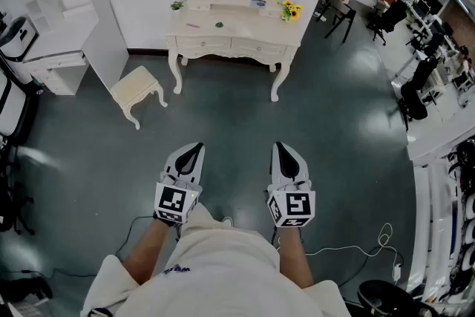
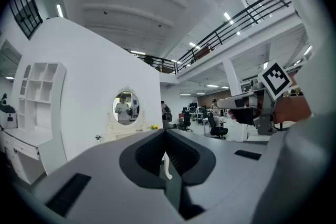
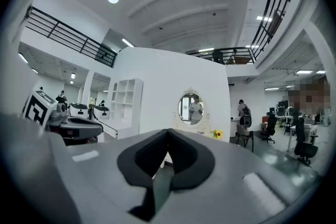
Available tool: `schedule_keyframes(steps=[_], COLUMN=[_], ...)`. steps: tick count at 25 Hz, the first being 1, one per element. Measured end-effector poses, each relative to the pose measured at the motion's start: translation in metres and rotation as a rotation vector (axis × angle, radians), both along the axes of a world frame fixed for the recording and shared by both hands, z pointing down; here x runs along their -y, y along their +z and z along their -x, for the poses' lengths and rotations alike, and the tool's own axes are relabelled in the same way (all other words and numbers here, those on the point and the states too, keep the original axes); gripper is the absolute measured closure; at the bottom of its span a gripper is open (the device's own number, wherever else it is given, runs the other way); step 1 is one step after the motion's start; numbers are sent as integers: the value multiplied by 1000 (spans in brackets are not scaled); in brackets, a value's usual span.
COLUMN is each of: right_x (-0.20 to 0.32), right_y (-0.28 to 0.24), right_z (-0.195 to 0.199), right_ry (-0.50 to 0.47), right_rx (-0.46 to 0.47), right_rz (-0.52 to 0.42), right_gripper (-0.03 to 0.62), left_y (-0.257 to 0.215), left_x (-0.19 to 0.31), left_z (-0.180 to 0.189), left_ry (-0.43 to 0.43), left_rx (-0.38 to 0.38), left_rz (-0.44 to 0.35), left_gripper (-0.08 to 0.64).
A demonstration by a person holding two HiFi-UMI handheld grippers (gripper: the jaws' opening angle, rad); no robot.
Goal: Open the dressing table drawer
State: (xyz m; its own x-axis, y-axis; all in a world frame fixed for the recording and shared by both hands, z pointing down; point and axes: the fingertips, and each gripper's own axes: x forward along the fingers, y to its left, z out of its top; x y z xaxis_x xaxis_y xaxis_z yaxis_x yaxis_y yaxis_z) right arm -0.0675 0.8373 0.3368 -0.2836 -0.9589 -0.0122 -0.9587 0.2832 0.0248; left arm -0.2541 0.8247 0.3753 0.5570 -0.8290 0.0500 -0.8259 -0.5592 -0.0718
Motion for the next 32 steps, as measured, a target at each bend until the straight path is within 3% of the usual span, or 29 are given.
schedule_keyframes(steps=[21,32], right_x=[-1,-2], right_y=[1,-1], right_z=[10,14], right_ry=[-28,-29], right_rx=[4,-23], right_rz=[23,24], right_gripper=[583,583], left_y=[-14,-24], left_x=[-2,1], left_z=[-8,-9], left_ry=[13,16], left_rx=[39,16], left_rz=[-6,-41], left_gripper=[555,555])
